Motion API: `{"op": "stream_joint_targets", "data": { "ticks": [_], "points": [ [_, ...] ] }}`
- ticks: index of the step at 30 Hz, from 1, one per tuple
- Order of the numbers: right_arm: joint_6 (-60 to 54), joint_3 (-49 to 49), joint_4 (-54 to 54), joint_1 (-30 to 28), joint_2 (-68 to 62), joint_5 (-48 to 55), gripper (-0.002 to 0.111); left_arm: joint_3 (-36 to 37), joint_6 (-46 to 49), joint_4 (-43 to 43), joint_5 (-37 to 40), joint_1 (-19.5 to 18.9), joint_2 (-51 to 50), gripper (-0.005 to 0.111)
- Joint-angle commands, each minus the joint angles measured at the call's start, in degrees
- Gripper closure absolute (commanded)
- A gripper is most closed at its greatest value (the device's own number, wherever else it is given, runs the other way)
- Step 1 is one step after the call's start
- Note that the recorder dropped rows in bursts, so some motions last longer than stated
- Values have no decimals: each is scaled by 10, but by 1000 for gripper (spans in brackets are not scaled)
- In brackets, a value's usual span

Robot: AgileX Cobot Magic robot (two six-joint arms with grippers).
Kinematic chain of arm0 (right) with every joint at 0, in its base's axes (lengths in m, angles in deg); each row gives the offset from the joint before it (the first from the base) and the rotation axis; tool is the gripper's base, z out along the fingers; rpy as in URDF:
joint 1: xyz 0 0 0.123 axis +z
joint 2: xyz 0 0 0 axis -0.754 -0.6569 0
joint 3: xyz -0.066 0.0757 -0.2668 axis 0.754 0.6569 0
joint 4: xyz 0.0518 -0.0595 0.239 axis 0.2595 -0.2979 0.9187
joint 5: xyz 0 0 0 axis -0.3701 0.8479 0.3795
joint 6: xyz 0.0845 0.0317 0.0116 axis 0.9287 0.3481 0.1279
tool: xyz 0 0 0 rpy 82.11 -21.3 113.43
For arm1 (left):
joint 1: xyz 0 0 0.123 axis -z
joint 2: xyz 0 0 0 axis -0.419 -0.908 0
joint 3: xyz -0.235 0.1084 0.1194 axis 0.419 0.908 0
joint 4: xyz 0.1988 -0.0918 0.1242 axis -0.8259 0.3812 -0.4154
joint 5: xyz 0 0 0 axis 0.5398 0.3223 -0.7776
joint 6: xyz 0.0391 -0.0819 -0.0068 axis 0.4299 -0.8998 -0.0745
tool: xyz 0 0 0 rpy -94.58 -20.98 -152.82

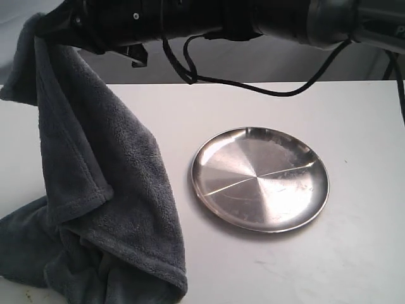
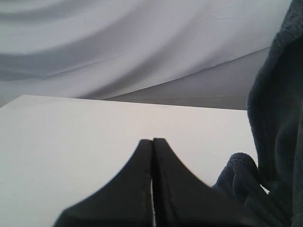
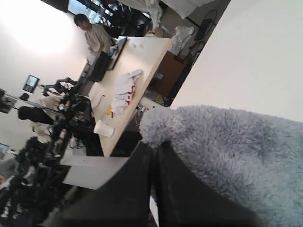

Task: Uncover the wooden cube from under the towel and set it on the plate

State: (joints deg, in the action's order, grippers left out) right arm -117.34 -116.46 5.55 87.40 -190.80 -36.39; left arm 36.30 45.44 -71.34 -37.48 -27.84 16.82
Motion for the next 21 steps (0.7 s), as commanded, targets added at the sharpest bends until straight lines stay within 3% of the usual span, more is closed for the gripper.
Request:
{"op": "stream_joint_targets", "data": {
  "ticks": [1,5,13,21],
  "points": [
    [-49,-4,126,-25,1,59,108,2,-2,0,-2,0,2,107],
    [-77,-4,205,-38,1,84,108,2,-2,0,-2,0,2,107],
    [-153,-4,205,-70,1,26,108,2,-2,0,-2,0,2,107],
    [-166,-4,101,-70,-33,-64,108,2,-2,0,-2,0,2,107]
  ]
}}
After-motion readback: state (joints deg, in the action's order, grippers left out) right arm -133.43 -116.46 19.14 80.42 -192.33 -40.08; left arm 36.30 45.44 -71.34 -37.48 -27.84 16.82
